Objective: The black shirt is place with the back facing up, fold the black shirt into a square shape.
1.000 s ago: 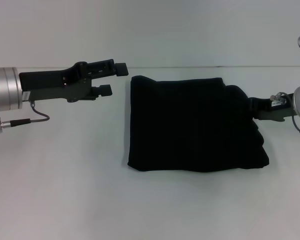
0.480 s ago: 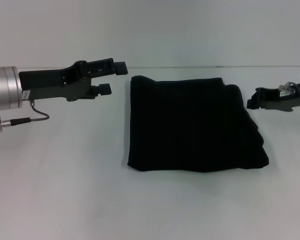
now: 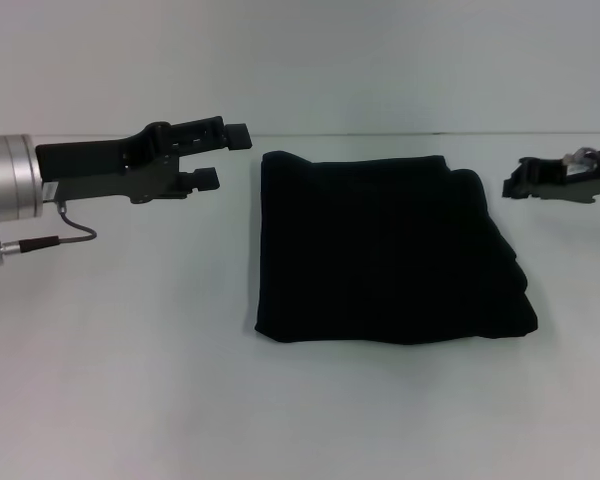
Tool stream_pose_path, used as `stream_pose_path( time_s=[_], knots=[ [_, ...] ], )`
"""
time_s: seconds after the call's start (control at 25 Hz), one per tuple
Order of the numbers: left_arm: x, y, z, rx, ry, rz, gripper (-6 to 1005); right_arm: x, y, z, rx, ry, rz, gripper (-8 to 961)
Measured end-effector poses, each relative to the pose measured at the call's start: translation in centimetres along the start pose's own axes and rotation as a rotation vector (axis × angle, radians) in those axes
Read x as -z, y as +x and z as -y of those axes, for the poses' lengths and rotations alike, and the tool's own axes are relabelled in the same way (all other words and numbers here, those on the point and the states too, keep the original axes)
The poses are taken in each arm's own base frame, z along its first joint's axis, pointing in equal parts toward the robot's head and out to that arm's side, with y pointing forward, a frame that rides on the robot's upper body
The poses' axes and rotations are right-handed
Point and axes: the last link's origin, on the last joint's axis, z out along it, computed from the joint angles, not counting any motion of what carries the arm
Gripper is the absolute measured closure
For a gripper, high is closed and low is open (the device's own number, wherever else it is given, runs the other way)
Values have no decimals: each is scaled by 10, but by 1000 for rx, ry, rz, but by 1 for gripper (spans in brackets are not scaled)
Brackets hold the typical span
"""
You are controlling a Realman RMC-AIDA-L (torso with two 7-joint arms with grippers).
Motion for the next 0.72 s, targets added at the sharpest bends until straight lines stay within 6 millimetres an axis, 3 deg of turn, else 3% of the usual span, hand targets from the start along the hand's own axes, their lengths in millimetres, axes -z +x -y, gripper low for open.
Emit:
stream_pose_path(
  time_s=[0.12, 0.72],
  knots=[
    [0, 0, 0, -1, -5, -5, 36, -1, 3, 4, -19, 2, -2, 873],
    [0, 2, -1, 0, -6, -9, 36, -25, 23, -8, -3, 29, -3, 584]
  ],
)
